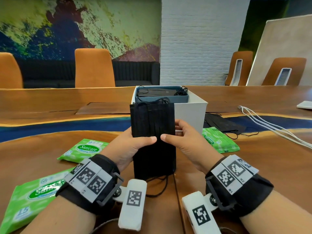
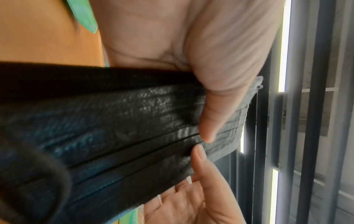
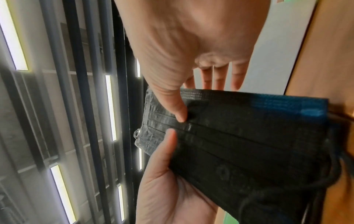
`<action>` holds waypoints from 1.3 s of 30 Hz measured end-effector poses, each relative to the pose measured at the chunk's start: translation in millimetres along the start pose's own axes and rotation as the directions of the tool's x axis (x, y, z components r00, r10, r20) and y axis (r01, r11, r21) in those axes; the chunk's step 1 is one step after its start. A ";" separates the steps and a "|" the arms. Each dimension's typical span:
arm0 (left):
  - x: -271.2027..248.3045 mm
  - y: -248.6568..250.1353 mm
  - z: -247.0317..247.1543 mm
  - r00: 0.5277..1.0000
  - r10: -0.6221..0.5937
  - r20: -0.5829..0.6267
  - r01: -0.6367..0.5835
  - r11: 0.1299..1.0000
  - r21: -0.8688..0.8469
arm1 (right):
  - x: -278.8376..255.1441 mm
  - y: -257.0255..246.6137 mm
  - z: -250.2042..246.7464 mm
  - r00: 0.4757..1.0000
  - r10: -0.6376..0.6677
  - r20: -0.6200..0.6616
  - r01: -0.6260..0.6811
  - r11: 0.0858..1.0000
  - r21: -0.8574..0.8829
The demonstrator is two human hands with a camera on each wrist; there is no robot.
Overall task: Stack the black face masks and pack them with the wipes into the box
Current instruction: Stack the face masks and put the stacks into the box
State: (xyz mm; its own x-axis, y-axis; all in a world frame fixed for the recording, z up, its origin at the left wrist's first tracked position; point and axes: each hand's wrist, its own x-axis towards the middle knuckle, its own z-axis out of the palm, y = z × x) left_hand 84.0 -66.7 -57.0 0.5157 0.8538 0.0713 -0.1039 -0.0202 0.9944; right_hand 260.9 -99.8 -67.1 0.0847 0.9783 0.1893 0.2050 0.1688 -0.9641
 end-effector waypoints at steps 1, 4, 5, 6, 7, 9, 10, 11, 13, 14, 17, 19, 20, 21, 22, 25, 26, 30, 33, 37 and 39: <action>-0.7 0.8 -0.4 1.000 0.007 0.020 -0.006 1.000 -0.003 | -0.4 -0.6 -0.1 0.999 0.016 0.036 -0.016 1.000 0.014; -2.0 4.9 -2.6 0.998 0.025 0.053 -0.024 1.000 -0.014 | -2.6 -4.4 -0.8 0.984 0.049 0.170 -0.062 0.995 0.073; -2.4 6.4 -2.8 0.998 0.028 0.057 -0.026 0.999 -0.023 | -3.3 -5.5 -1.4 0.979 0.050 0.199 -0.070 0.993 0.097; -2.8 7.6 -3.4 0.998 0.029 0.055 -0.027 0.999 -0.033 | -4.0 -6.9 -2.5 0.976 0.047 0.210 -0.075 0.989 0.128; -2.9 8.4 -4.2 0.998 0.030 0.053 -0.028 0.999 -0.041 | -4.4 -8.4 -3.9 0.977 0.041 0.211 -0.076 0.984 0.161; -3.2 8.6 -5.5 0.997 0.029 0.070 -0.027 0.999 -0.031 | -4.8 -11.6 -7.0 0.979 0.032 0.201 -0.072 0.978 0.197; -3.6 8.1 -5.5 0.995 0.027 0.093 -0.026 1.000 -0.010 | -4.7 -12.7 -8.0 0.981 0.031 0.191 -0.070 0.977 0.203; -4.0 7.3 -4.3 0.993 0.021 0.119 -0.023 1.000 0.017 | -4.5 -12.8 -8.3 0.983 0.029 0.180 -0.067 0.976 0.206; -4.2 4.4 -1.6 0.989 -0.001 0.150 -0.009 0.998 0.070 | -4.5 -12.0 -6.8 0.984 0.023 0.175 -0.060 0.976 0.208; -3.9 2.7 -0.3 0.988 -0.014 0.155 0.001 0.996 0.087 | -4.8 -11.2 -5.0 0.983 0.025 0.183 -0.063 0.976 0.208; -2.9 -0.8 1.3 0.987 -0.051 0.154 0.033 0.993 0.115 | -6.2 -9.5 0.0 0.977 0.024 0.211 -0.073 0.972 0.225; -2.4 -1.6 1.6 0.991 -0.065 0.118 0.054 0.994 0.097 | -6.7 -9.9 1.2 0.974 0.022 0.224 -0.076 0.968 0.238; -2.4 -1.5 1.8 0.993 -0.071 0.095 0.064 0.995 0.078 | -7.1 -10.7 1.2 0.974 0.017 0.226 -0.072 0.969 0.236; -2.5 -1.1 2.4 0.994 -0.077 0.075 0.073 0.996 0.057 | -7.2 -11.4 0.7 0.975 0.013 0.222 -0.063 0.974 0.219; -2.6 -0.8 2.5 0.995 -0.084 0.059 0.082 0.996 0.038 | -8.1 -13.3 -0.6 0.977 0.012 0.213 -0.055 0.979 0.196; -2.6 2.4 2.9 0.996 -0.080 0.037 0.081 0.996 -0.027 | -8.9 -22.1 -9.9 0.988 -0.003 0.152 -0.016 0.992 0.127; -2.3 4.6 3.3 0.997 -0.071 0.015 0.072 0.996 -0.059 | -8.5 -26.5 -14.6 0.994 -0.022 0.107 0.012 0.995 0.096; 0.3 12.5 9.5 0.995 -0.051 -0.087 0.030 0.974 -0.226 | 3.3 -36.6 -49.5 0.985 -0.064 -0.161 0.072 0.996 0.044; 8.0 22.1 17.3 0.994 -0.050 -0.092 0.026 0.970 -0.243 | 14.6 -37.3 -84.2 0.944 -0.046 -0.326 0.047 0.999 -0.006; 25.8 48.3 30.5 1.000 0.005 -0.002 -0.005 0.986 -0.169 | 30.1 -35.4 -129.0 0.861 -0.069 -0.504 -0.053 0.973 -0.224; 35.5 58.6 37.6 0.999 0.028 0.015 -0.025 0.985 -0.171 | 41.5 -28.6 -151.7 0.851 0.018 -0.525 -0.246 0.896 -0.369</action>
State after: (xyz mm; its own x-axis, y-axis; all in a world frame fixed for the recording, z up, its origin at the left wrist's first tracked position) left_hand 128.2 -57.1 6.7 0.5256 0.8447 0.1007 -0.2605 0.0472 0.9643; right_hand 406.5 -82.3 -3.4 0.5872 0.7725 0.2419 0.5230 -0.1340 -0.8418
